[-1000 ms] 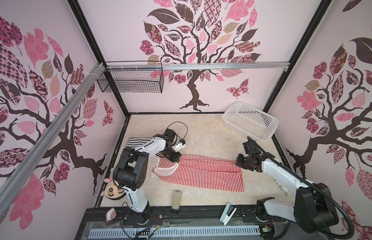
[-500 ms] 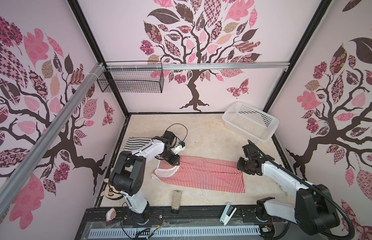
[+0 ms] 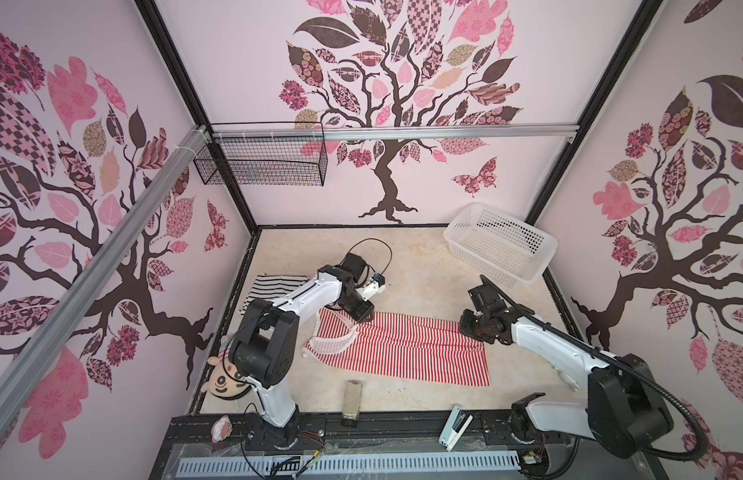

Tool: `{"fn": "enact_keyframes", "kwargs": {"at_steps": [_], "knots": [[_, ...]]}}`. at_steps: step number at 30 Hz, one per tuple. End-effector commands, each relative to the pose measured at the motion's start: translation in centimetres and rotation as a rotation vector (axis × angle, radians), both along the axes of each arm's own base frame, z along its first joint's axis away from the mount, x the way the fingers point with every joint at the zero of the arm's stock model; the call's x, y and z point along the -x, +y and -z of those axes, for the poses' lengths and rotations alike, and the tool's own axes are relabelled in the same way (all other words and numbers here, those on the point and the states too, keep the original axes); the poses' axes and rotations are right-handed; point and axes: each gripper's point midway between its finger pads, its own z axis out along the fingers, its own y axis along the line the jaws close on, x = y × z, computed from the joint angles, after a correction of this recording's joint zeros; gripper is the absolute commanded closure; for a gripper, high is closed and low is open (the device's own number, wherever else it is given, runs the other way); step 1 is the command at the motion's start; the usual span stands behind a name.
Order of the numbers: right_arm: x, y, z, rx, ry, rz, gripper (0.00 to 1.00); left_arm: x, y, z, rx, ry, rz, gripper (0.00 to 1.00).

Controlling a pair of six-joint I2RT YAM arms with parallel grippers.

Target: Fold and stack the tank tops

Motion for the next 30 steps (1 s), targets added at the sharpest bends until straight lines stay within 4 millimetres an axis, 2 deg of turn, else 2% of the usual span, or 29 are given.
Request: {"fn": "enact_keyframes", "kwargs": {"at_steps": [1, 5, 10, 13, 16, 19, 23, 26, 30], "knots": [[0.8, -0.4, 1.7, 0.016, 0.041, 0.017, 0.85, 0.0, -0.4, 0.8, -0.032, 0.004, 0.019, 0.66], [2.4, -0.3, 3.0, 0.004, 0.076, 0.018, 0.85, 1.6, 0.8, 2.0, -0.068, 0.027, 0.037, 0.67], [4.3, -1.3, 4.1, 0.031, 0.114, 0.046, 0.85, 3.7, 3.0, 3.8, -0.151, 0.055, 0.063, 0.68], [4.9, -1.9, 4.6, 0.053, 0.135, 0.065, 0.84, 4.5, 4.1, 4.3, -0.195, 0.062, 0.083, 0.69], [4.8, -2.0, 4.2, 0.051, 0.125, 0.074, 0.84, 4.7, 4.8, 3.8, -0.219, 0.039, 0.084, 0.69], [4.1, -1.0, 2.9, -0.003, 0.087, 0.071, 0.83, 3.7, 5.2, 2.3, -0.223, -0.031, 0.050, 0.69], [2.8, 0.3, 0.7, -0.044, 0.016, 0.057, 0.81, 0.7, 6.5, -0.6, -0.206, -0.165, -0.049, 0.67], [2.0, 0.7, 0.8, -0.042, 0.016, 0.046, 0.80, -1.7, 8.2, -1.8, -0.204, -0.210, -0.119, 0.66], [1.5, 1.1, 2.1, -0.030, 0.046, 0.033, 0.80, -4.6, 10.5, -2.0, -0.260, -0.250, -0.166, 0.65]]}}
